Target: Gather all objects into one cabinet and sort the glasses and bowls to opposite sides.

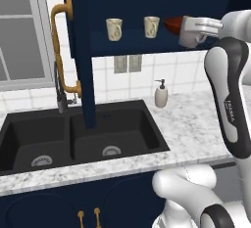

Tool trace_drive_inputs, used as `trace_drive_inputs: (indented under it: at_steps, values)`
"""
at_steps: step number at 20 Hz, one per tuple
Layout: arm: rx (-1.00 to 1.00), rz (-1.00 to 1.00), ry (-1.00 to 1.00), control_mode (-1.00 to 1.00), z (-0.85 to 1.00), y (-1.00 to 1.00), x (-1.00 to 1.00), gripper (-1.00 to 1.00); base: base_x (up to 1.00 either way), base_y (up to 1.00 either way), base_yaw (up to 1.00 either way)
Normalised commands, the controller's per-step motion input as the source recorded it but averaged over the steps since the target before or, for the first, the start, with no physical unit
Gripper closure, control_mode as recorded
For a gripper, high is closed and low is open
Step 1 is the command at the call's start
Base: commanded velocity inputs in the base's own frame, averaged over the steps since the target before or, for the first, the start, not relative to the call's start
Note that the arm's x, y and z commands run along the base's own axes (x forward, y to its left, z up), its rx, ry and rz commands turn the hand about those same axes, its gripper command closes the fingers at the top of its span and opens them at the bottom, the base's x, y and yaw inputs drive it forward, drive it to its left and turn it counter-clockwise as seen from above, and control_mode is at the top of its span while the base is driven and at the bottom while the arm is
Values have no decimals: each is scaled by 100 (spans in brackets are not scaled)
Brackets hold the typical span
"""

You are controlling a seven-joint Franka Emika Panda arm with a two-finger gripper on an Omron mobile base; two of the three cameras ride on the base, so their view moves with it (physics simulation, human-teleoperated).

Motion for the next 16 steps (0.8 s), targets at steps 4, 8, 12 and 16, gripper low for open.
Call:
trace_drive_inputs:
  at_steps: [4, 8, 12, 16]
  values:
    - [0, 0, 0, 100, 0, 0, 0, 100, 5, 12, 0]
    - [-2, 0, 5, -100, 0, 5, 9, 100, 0, 17, 0]
    - [-18, 3, 21, -100, 0, 32, 78, 100, 0, 0, 0]
    - [-20, 3, 11, -100, 0, 32, 100, 100, 0, 0, 0]
